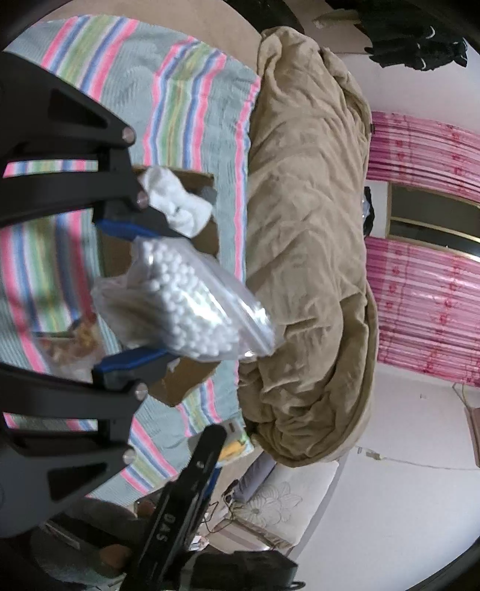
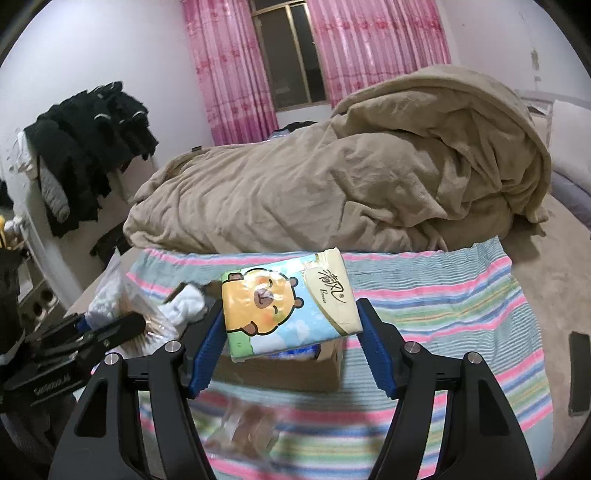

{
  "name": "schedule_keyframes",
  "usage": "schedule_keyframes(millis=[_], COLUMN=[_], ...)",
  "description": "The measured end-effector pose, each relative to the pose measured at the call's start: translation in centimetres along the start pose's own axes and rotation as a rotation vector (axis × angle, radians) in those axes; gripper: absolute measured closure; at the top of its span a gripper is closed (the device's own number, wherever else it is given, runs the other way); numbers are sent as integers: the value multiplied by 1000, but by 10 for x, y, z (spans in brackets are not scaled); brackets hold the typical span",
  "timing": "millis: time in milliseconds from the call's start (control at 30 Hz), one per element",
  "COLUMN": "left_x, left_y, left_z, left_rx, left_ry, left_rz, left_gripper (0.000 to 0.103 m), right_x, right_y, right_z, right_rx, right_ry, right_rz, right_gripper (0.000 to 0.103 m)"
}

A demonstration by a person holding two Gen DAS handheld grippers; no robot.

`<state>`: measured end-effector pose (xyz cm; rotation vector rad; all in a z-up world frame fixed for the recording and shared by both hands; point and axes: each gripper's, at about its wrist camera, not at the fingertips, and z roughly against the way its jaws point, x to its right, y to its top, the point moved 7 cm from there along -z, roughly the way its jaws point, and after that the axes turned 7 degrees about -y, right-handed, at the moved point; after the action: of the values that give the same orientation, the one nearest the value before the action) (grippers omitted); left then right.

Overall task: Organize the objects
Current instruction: 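Lower the tissue pack with the right gripper into the box while the left gripper drops the swab bag in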

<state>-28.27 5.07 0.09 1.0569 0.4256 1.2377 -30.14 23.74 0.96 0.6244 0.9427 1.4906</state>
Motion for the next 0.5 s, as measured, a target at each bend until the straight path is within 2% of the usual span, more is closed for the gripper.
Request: schedule_keyframes(millis=[100, 500], left_x=[1, -11], left_y=[5, 0], left_z=[-12, -72], left_rx=[0, -106], left_ry=[11, 7], left_rz=[-19, -18], left_gripper=[53, 53], right_x=[3, -1], right_y=[5, 2], right_z=[-15, -70], right_rx=[-14, -71], right_ry=[-9, -38], right_rz=[-15, -6], right_gripper=[32, 32])
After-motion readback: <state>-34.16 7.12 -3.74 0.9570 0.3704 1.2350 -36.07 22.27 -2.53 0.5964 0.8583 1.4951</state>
